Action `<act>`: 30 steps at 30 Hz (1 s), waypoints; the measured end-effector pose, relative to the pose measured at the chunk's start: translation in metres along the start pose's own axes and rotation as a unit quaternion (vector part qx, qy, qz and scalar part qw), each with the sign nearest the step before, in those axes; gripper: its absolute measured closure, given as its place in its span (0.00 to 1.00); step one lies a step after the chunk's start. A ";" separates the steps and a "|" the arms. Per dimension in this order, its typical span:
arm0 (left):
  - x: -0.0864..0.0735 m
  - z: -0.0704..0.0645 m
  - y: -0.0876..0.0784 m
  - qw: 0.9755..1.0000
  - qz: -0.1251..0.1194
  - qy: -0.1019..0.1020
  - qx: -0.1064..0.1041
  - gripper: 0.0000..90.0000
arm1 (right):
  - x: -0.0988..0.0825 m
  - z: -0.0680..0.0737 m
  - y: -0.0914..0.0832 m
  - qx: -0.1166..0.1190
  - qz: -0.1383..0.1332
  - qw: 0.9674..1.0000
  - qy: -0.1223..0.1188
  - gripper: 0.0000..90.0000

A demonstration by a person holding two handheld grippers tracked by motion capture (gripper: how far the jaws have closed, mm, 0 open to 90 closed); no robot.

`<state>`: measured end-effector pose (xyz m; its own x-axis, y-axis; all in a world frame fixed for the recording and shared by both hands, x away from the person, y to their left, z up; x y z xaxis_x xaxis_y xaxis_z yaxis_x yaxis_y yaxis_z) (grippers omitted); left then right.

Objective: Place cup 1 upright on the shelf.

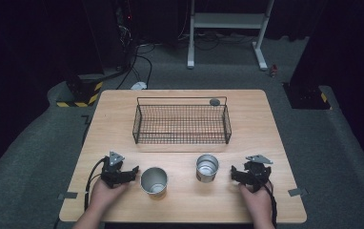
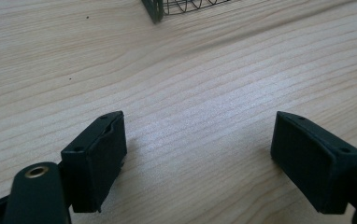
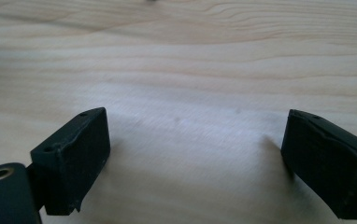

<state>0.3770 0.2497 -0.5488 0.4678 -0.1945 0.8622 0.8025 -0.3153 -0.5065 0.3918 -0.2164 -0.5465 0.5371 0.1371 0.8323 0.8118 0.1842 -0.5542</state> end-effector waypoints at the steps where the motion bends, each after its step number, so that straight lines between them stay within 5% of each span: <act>1: 0.000 0.000 0.000 1.000 0.000 0.000 0.000 0.21 | 0.000 0.000 0.000 0.000 0.000 1.000 0.000 0.09; 21: 0.001 -0.001 0.002 1.000 0.007 0.003 -0.006 0.18 | -0.003 0.002 -0.005 0.017 -0.002 1.000 -0.015 0.09; 30: 0.000 0.001 0.000 1.000 0.009 -0.007 0.010 0.17 | -0.003 0.003 -0.005 0.017 -0.002 1.000 -0.015 0.09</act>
<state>0.3777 0.2501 -0.5487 0.4880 -0.1869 0.8526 0.8008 -0.2927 -0.5225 0.3854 -0.2153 -0.5467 0.5262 0.1650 0.8342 0.8055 0.2177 -0.5512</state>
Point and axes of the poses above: each handheld gripper's, and its own axes: y roughly forward along the jaws, x roughly out of its top, z roughly to its left, the point moved 3 cm from there along y, roughly forward along the jaws, and after that the axes turned 12 degrees about -z, right-handed, at the moved point
